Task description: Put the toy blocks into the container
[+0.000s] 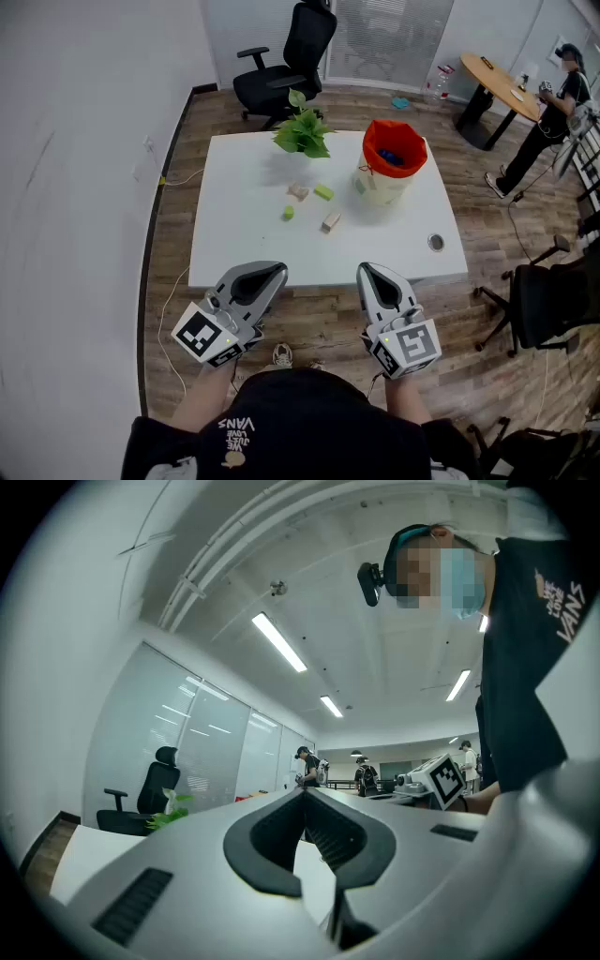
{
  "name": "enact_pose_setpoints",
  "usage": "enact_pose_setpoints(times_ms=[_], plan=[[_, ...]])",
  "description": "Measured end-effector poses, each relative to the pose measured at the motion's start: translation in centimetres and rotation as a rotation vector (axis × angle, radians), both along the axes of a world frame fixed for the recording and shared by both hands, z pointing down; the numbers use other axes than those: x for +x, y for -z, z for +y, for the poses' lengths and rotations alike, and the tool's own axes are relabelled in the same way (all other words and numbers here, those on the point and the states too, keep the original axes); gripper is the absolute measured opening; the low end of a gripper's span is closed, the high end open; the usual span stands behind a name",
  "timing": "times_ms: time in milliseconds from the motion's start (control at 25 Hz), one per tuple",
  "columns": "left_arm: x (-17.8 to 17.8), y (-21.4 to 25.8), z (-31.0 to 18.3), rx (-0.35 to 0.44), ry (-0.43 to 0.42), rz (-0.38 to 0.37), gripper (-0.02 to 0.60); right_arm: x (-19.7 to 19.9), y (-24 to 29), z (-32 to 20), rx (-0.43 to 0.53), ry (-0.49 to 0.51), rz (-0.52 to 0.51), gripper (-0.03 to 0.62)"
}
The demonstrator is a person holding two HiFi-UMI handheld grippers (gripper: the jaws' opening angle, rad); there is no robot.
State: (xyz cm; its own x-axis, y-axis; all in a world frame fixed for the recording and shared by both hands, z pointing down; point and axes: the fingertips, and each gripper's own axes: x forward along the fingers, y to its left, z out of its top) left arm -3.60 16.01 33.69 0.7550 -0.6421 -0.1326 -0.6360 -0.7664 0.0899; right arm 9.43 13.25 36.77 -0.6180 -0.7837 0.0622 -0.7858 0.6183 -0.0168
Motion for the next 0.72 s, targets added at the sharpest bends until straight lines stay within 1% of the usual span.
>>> enact_pose_setpoints(times_ms=[120,320,720], plan=[[-0.1,-0.1,-0.4,-0.004,-0.001,0.004,0.011,-0.1,0.0,-0.3,0.001,0.006,-0.003,0.017],[-0.1,-0.1,-0.6,0.000,-0.009,0.005,0.011,-0.5,0.2,-0.5,0.001,0.027,-0.048,0.018],[-1.1,-0.3,-1.7,-0.002,-0.023,0.008,0.011,-1.6,0.4,-1.6,0.007,0.012,-0.050,0.018]])
